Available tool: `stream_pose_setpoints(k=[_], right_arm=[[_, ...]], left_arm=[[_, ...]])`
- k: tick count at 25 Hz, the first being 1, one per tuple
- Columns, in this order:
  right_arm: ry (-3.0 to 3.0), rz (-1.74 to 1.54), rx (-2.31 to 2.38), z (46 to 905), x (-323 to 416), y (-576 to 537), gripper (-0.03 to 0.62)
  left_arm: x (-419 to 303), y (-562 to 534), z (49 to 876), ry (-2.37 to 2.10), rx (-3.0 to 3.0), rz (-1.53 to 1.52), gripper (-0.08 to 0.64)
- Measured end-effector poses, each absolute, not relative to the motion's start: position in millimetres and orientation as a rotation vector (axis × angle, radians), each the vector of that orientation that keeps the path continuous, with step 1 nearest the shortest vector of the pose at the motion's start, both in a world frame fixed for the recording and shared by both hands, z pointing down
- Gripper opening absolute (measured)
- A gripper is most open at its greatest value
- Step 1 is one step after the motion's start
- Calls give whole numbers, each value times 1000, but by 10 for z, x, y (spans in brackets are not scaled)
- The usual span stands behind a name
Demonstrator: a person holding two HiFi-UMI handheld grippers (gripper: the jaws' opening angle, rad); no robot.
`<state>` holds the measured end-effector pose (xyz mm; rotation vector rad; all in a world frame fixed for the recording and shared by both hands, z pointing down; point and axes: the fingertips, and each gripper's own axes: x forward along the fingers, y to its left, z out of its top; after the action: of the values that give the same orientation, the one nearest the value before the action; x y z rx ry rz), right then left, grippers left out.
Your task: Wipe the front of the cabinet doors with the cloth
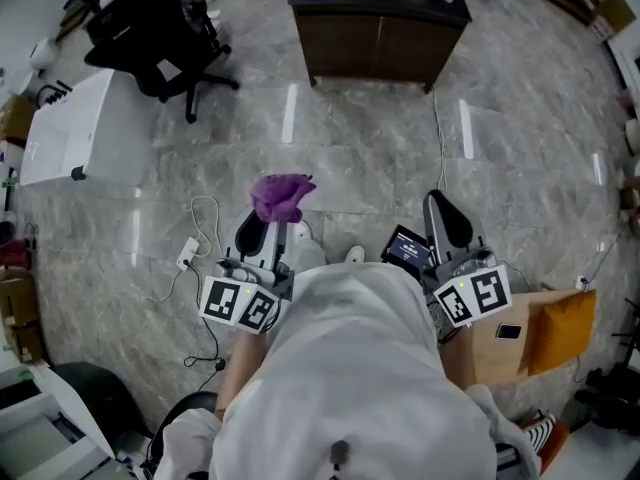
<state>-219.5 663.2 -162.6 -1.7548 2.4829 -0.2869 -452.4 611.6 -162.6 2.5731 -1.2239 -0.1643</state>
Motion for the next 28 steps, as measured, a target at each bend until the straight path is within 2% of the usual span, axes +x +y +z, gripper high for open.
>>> stream_pose_setpoints(k=[17,28], right_arm=[[2331,-361,-1815,-1583,-1670,6691,29],[2275,-363,-1826,-1456,-1464,6120,29]], left_arm=[[-4084,5961,-1633,-1136,2618,-129,77],[-4066,5352,-1465,-1145,2596,-67,77]])
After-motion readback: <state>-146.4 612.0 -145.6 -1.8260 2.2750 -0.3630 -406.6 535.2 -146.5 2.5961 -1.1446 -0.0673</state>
